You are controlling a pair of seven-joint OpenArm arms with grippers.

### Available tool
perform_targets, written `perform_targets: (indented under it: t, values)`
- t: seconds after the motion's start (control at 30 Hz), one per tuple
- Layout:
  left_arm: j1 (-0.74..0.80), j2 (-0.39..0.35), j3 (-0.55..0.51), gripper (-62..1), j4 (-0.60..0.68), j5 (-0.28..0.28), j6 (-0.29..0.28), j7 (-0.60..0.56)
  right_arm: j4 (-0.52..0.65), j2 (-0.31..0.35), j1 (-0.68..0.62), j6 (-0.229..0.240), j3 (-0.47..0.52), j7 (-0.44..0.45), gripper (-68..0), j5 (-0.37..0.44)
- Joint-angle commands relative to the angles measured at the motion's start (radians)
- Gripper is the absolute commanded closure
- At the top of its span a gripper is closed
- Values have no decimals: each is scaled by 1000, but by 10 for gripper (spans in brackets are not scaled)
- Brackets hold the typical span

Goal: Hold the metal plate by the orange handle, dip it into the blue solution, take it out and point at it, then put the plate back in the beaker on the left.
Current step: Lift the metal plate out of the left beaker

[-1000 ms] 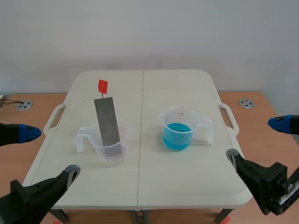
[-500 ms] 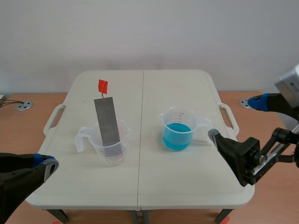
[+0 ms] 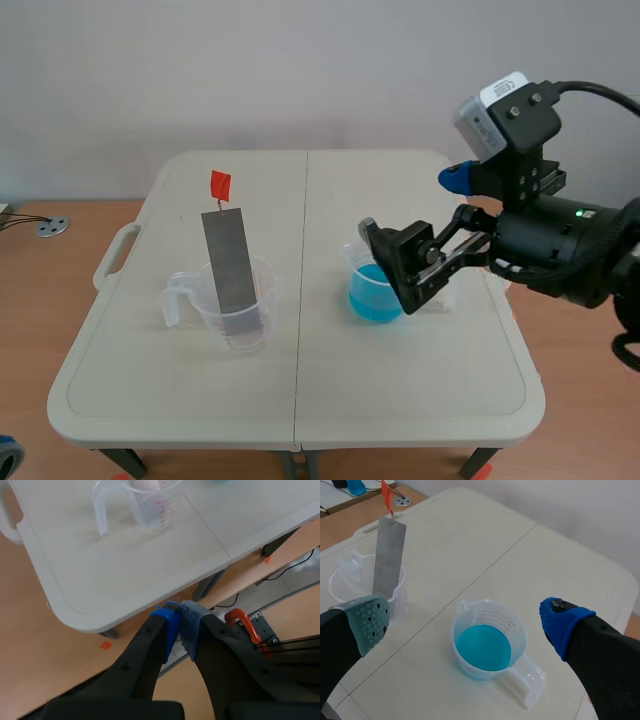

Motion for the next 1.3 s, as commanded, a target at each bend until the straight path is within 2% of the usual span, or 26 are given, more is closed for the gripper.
perform_targets:
  t: [0.0, 0.23, 0.37, 0.73, 0.93, 1.03, 1.27]
  values:
    - [15, 3, 2, -16, 6, -6, -6, -14, -20, -14, 42, 4, -12, 14, -617, -7]
    - [48, 19, 2, -16, 6, -5, -6, -13, -178, -96, 192, 27, -105, 18, -617, -38]
    - [48, 19, 2, -16, 6, 17, -6, -13, -259, -143, 266, 27, -155, 24, -617, -64]
    - [48, 19, 2, -16, 6, 17, -6, -14, -496, -290, 436, 50, -237, 53, -617, -123]
    - [45, 19, 2, -16, 6, 17, -6, -14, -559, -353, 494, 57, -269, 66, -616, -146]
    - [45, 19, 2, -16, 6, 17, -6, -14, -584, -378, 516, 57, -287, 78, -590, -171]
    - [45, 19, 2, -16, 6, 17, -6, -14, -652, -420, 552, 57, -297, 84, -573, -175]
